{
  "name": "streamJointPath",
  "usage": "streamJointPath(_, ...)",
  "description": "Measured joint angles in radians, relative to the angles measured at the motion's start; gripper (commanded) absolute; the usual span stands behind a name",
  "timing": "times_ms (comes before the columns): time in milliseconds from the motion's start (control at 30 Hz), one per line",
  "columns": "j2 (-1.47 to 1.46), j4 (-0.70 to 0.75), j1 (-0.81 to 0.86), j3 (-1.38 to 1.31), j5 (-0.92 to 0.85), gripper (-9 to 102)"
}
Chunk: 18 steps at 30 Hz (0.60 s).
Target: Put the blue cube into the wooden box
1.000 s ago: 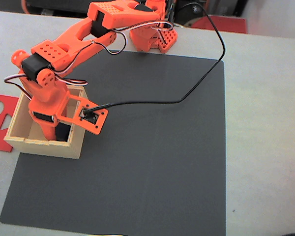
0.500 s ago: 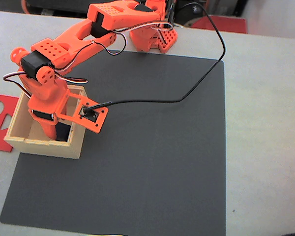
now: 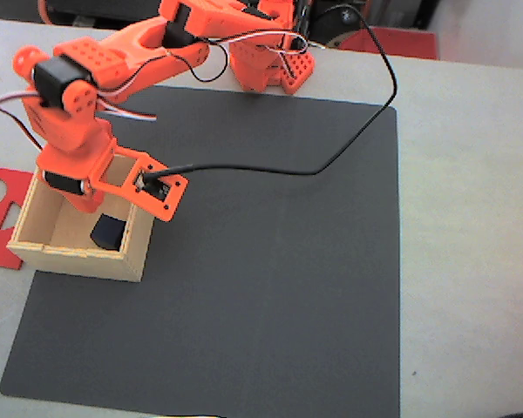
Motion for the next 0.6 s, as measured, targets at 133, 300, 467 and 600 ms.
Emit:
streamJointPath(133,0.101,0.002,0.000,0.000,0.000,0)
streamJointPath(300,0.301,0.005,0.000,0.000,0.017,0)
streamJointPath(467,0.598,0.005,-0.058,0.135,0.026,0)
streamJointPath(600,0.940,0.005,-0.176,0.359,0.026,0)
